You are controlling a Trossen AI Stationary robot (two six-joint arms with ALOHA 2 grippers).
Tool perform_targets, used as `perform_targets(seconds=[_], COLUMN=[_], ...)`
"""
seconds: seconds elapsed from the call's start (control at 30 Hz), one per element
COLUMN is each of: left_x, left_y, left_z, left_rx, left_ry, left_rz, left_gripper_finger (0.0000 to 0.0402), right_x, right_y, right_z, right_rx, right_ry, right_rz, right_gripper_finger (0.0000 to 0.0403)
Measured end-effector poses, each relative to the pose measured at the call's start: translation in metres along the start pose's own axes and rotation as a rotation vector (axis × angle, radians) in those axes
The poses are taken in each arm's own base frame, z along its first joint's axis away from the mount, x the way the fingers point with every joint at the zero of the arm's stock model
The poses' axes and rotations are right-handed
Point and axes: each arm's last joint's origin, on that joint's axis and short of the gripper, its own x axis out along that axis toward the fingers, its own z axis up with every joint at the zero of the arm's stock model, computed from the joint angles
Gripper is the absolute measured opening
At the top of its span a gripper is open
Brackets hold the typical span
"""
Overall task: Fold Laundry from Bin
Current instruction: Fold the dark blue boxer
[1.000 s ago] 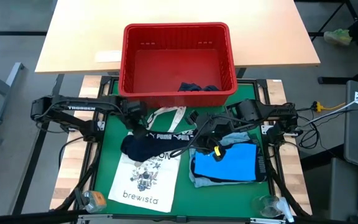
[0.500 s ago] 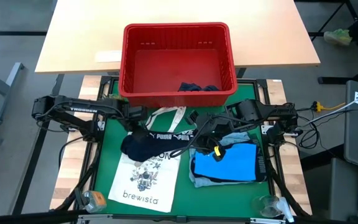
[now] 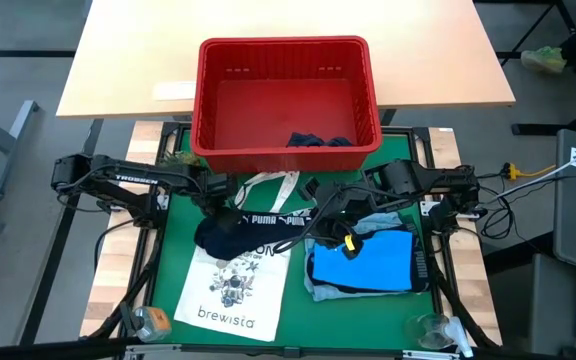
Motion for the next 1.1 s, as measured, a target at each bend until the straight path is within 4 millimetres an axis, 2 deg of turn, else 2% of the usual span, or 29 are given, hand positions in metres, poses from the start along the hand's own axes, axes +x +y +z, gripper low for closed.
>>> perform_targets(seconds=[0.17,0.3,0.73,0.83,1.1], left_x=[0.007,0.01,0.014,0.014,0.014], left_y=[0.0,0.002,0.004,0.004,0.005], left_z=[0.0,-0.001,-0.002,-0.002,-0.002], left_rx=[0.014,0.017,0.078,0.126,0.091], left_ry=[0.011,0.008,-0.005,0.001,-0.009], left_rz=[-0.079,-0.079,-0.083,-0.09,-0.066], left_gripper_finger=[0.0133,0.0117,0.0008,0.0011,0.0048], right_x=[0.0,0.0,0.0,0.0,0.0], right_y=[0.0,0.0,-0.001,-0.001,-0.001], right_z=[0.0,0.0,-0.001,-0.001,-0.001], right_rx=[0.0,0.0,0.0,0.0,0.0], right_ry=[0.001,0.001,0.022,0.023,0.023], right_rz=[-0.002,-0.002,-0.033,-0.034,-0.034], right_gripper_finger=[0.0001,0.0001,0.0001,0.0001,0.0001])
